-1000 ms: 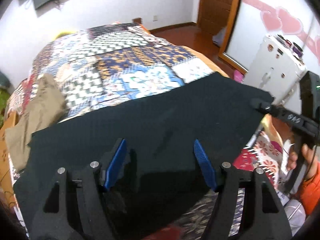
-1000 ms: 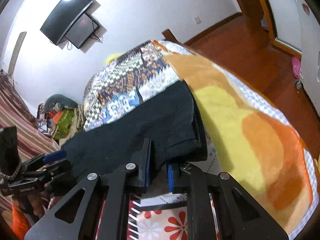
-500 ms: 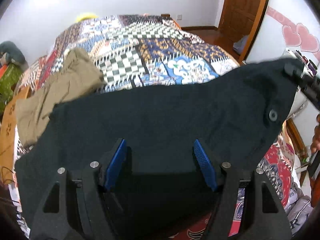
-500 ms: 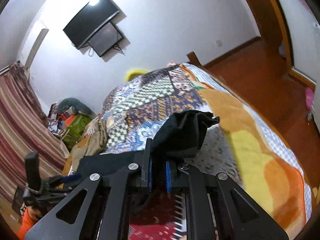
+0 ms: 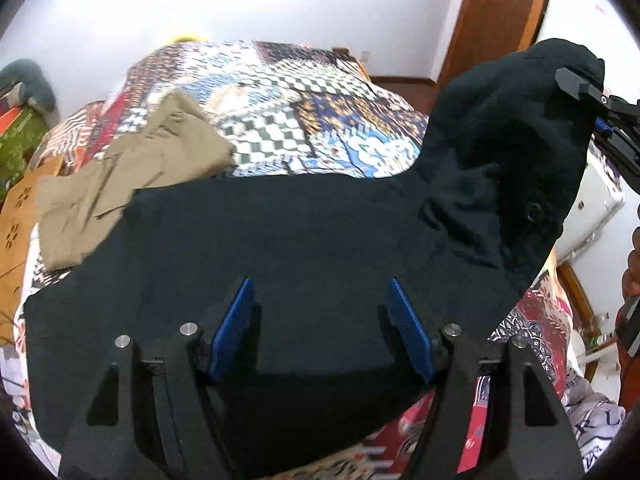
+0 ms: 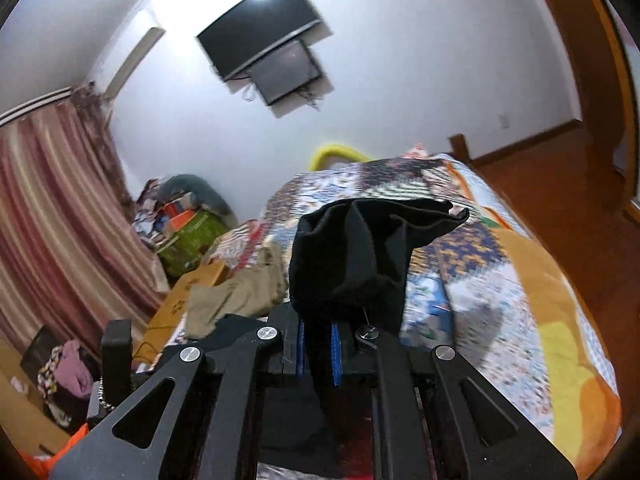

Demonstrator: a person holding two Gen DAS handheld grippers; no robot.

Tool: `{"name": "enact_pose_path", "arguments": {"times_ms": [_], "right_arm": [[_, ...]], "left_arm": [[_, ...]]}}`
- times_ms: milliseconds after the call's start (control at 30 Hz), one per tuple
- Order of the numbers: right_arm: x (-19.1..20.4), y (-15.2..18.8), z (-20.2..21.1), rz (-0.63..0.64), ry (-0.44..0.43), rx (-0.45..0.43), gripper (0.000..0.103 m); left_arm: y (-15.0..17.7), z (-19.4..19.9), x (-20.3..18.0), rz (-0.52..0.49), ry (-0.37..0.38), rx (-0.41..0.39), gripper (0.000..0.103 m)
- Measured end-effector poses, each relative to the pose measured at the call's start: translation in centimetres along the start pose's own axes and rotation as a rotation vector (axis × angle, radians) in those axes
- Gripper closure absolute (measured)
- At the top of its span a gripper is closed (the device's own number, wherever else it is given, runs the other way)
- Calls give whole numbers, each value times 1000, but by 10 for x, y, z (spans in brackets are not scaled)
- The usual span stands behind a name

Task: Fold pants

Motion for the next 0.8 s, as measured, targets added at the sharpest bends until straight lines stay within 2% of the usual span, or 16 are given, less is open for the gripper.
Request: {"name": "enact_pose_path", "arguments": {"times_ms": [233,400,533,633,800], "right_arm": [[56,3,-36,104,-112,62,94],[92,21,-69,166,-189,136,94],[112,49,-99,193,-230,223,94],[121,82,-121,211,-249,329,94],[125,117,-139,233,-246,466,94]], "left_arm": [[13,33,47,93,-59,-53,34],[27,55,78,166,-92,-90,34],[35,64,96,210,-114,-98,34],[40,67,105,231,-127,-99,34],[43,73,108,242,-133,-107,34]]}}
Point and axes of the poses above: each gripper's, at about its wrist camera, not at the fingertips, and z roughly against the way its jaws point, x to its left, y to its underside, the point moved 9 cm from there along -z, roughly the way its jaws point, and after that the axes turned 7 degrees about x, right-handed, at the moved point
